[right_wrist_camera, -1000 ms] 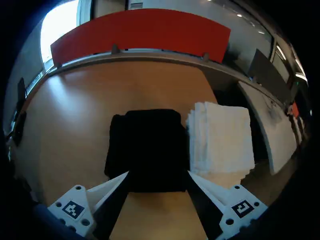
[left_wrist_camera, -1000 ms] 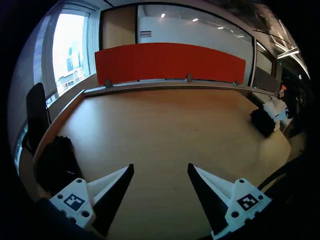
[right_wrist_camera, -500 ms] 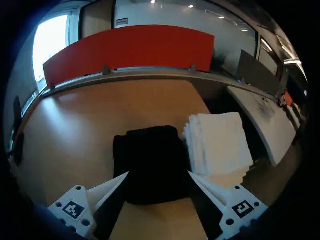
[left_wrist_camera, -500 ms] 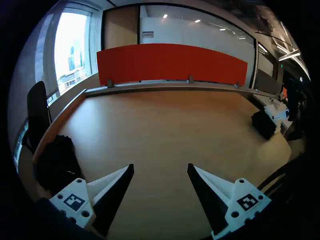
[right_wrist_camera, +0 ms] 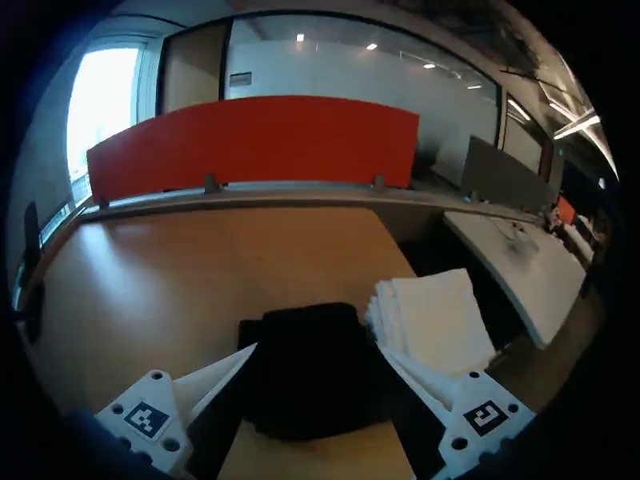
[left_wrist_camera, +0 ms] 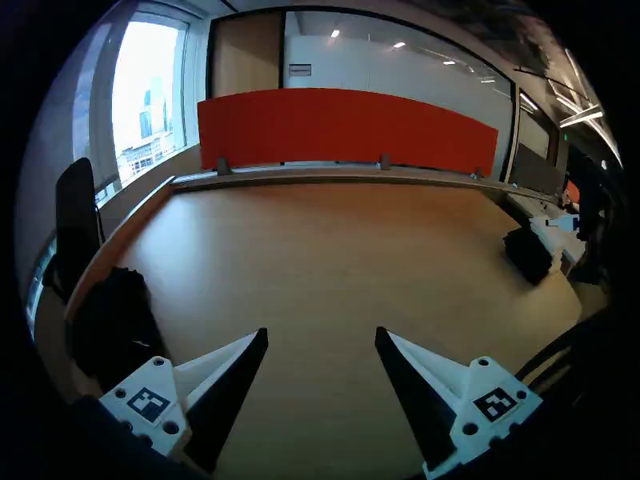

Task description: Fold towel

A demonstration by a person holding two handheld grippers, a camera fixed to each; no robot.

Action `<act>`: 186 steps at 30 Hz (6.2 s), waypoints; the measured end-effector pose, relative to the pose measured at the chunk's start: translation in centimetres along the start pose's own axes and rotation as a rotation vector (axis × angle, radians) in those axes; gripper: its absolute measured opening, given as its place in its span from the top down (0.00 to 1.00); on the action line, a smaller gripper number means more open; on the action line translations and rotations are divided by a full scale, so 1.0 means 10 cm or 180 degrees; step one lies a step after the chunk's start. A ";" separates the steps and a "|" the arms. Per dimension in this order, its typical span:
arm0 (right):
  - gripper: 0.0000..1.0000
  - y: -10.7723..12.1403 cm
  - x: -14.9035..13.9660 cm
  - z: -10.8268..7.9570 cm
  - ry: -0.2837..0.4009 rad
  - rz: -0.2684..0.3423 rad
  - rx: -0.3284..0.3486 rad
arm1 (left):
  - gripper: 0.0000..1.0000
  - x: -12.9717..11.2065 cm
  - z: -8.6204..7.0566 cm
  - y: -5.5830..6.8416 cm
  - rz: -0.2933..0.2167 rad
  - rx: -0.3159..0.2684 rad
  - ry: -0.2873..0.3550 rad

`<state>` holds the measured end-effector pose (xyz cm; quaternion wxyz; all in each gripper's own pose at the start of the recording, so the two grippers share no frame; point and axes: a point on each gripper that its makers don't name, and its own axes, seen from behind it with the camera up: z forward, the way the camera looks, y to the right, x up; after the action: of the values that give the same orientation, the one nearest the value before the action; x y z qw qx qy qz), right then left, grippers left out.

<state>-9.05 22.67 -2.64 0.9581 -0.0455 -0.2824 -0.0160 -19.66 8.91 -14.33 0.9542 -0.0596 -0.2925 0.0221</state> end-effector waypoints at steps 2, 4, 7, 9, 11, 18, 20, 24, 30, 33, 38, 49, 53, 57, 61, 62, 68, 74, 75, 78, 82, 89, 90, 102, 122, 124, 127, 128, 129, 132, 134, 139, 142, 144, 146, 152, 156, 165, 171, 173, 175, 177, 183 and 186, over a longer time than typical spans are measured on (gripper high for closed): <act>0.07 -0.04 0.10 -0.03 0.0111 -0.0003 -0.0002 | 0.00 0.01 0.01 0.00 0.0005 -0.0003 0.0008; 0.07 -0.08 0.20 -0.06 0.0221 -0.0002 -0.0002 | 0.00 0.03 0.01 0.00 0.0004 -0.0008 0.0017; 0.07 -0.15 0.34 -0.11 0.0377 0.0004 0.0005 | 0.00 0.04 0.02 0.00 0.0000 -0.0017 0.0026; 0.07 -0.19 0.44 -0.14 0.0488 0.0013 0.0011 | 0.00 0.05 0.02 0.00 -0.0002 -0.0023 0.0030; 0.07 -0.23 0.54 -0.17 0.0600 0.0028 0.0012 | 0.00 0.06 0.02 0.00 -0.0002 -0.0026 0.0032; 0.06 -0.36 0.89 -0.30 0.0980 0.0106 0.0068 | 0.00 0.07 0.02 -0.02 0.0001 -0.0037 0.0043; 0.03 -0.39 0.97 -0.33 0.1052 0.0112 0.0078 | 0.00 0.07 0.02 -0.02 0.0004 -0.0042 0.0045; 0.02 -0.45 1.17 -0.41 0.1251 0.0115 0.0079 | 0.00 0.09 0.02 -0.02 0.0014 -0.0047 0.0054; 0.01 -0.51 1.35 -0.47 0.1459 0.0178 0.0074 | 0.00 0.12 0.02 -0.03 0.0006 -0.0051 0.0077; 0.01 -0.55 1.40 -0.48 0.1491 0.0195 0.0078 | 0.00 0.13 0.02 -0.04 0.0004 -0.0059 0.0091; 0.01 -0.67 1.44 -0.48 0.1503 0.0165 0.0114 | 0.00 0.17 0.02 -0.06 0.0008 -0.0064 0.0124; 0.01 -1.13 1.59 -0.50 0.1557 0.0121 0.0277 | 0.00 0.30 0.05 -0.16 -0.0027 -0.0052 0.0234; 0.01 -1.31 1.66 -0.53 0.1577 0.0110 0.0335 | 0.01 0.40 0.08 -0.22 -0.0041 -0.0038 0.0322; 0.00 -1.48 1.68 -0.53 0.1590 0.0100 0.0384 | 0.00 0.57 0.12 -0.30 -0.0055 -0.0030 0.0444; 0.01 -1.62 1.70 -0.55 0.1583 0.0081 0.0430 | 0.00 0.77 0.15 -0.41 -0.0055 0.0001 0.0593; 0.01 -1.65 1.71 -0.56 0.1584 0.0076 0.0438 | 0.00 0.83 0.16 -0.44 -0.0053 0.0012 0.0632; 0.01 -1.81 1.74 -0.60 0.1590 0.0083 0.0477 | 0.00 1.14 0.25 -0.59 -0.0042 0.0070 0.0838; 0.01 -1.95 1.73 -0.62 0.1586 0.0061 0.0516 | 0.00 1.48 0.32 -0.71 -0.0011 0.0117 0.1064; 0.01 -1.97 1.73 -0.63 0.1584 0.0062 0.0518 | 0.00 1.55 0.33 -0.73 0.0000 0.0125 0.1107; 0.01 -2.02 1.73 -0.65 0.1583 0.0084 0.0523 | 0.00 1.73 0.34 -0.77 0.0036 0.0151 0.1228; 0.00 -2.09 1.74 -0.67 0.1587 0.0112 0.0541 | 0.00 1.95 0.35 -0.82 0.0050 0.0185 0.1382; 0.00 -2.21 1.77 -0.70 0.1600 0.0114 0.0571 | 0.00 2.20 0.33 -0.94 -0.0017 0.0276 0.1584; 0.01 -2.22 1.77 -0.71 0.1603 0.0111 0.0573 | 0.00 2.21 0.33 -0.96 -0.0032 0.0287 0.1594; 0.00 -2.29 1.86 -0.76 0.1647 0.0122 0.0504 | 0.00 2.26 0.32 -1.01 -0.0081 0.0299 0.1666; 0.01 -2.52 1.96 -0.95 0.1707 -0.0039 0.0398 | 0.00 2.02 0.43 -1.01 -0.0067 0.0299 0.1741; 0.00 -2.54 1.92 -0.94 0.1700 -0.0067 0.0392 | 0.00 1.97 0.47 -1.01 -0.0047 0.0291 0.1736; 0.00 -2.57 1.87 -0.92 0.1693 -0.0107 0.0390 | 0.00 1.88 0.53 -1.00 0.0003 0.0281 0.1731; 0.00 -2.58 1.85 -0.91 0.1691 -0.0118 0.0390 | 0.00 1.85 0.56 -1.00 0.0020 0.0278 0.1730; 0.00 -2.59 1.84 -0.91 0.1689 -0.0124 0.0391 | 0.00 1.83 0.58 -1.00 0.0033 0.0280 0.1734; 0.01 -2.63 1.79 -0.88 0.1681 -0.0112 0.0398 | 0.00 1.75 0.65 -1.01 0.0049 0.0304 0.1764; 0.01 -2.66 1.76 -0.86 0.1677 -0.0104 0.0409 | 0.00 1.70 0.68 -1.02 0.0045 0.0313 0.1806; 0.01 -2.68 1.69 -0.82 0.1707 -0.0083 0.0409 | 0.00 1.55 0.78 -1.04 0.0025 0.0335 0.1869; 0.01 -2.68 1.65 -0.79 0.1726 -0.0081 0.0392 | 0.00 1.46 0.84 -1.04 0.0009 0.0331 0.1899; 0.01 -2.68 1.62 -0.77 0.1731 -0.0084 0.0381 | 0.00 1.40 0.88 -1.05 -0.0001 0.0335 0.1915; 0.01 -2.69 1.59 -0.74 0.1737 -0.0087 0.0376 | 0.00 1.32 0.92 -1.07 -0.0020 0.0350 0.1914; 0.01 -2.74 1.50 -0.65 0.1758 -0.0109 0.0404 | 0.00 1.13 1.03 -1.07 -0.0064 0.0334 0.1944; 0.01 -2.76 1.45 -0.60 0.1784 -0.0122 0.0408 | 0.00 1.03 1.08 -1.08 -0.0063 0.0340 0.1966; 0.01 -2.76 1.33 -0.50 0.1769 -0.0103 0.0403 | 0.01 0.88 1.14 -1.10 -0.0103 0.0364 0.2000; 0.01 -2.75 1.28 -0.48 0.1760 -0.0105 0.0408 | 0.00 0.79 1.20 -1.09 -0.0109 0.0362 0.1975; 0.01 -2.74 1.28 -0.48 0.1761 -0.0101 0.0399 | 0.00 0.77 1.22 -1.09 -0.0095 0.0374 0.1966; 0.00 -2.72 1.27 -0.48 0.1763 -0.0099 0.0391 | 0.00 0.76 1.23 -1.09 -0.0089 0.0386 0.1960; 0.01 -2.71 1.27 -0.49 0.1764 -0.0099 0.0384 | 0.00 0.75 1.25 -1.10 -0.0090 0.0395 0.1953; 0.01 -2.67 1.25 -0.52 0.1760 -0.0125 0.0353 | 0.00 0.74 1.27 -1.10 -0.0077 0.0396 0.1929; 0.01 -2.65 1.25 -0.52 0.1751 -0.0125 0.0338 | 0.00 0.73 1.29 -1.09 -0.0040 0.0401 0.1907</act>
<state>2.75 -4.27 1.91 0.9993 0.0163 -0.0130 -0.0315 -20.78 -0.10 1.66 0.9999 -0.0024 0.0035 0.0157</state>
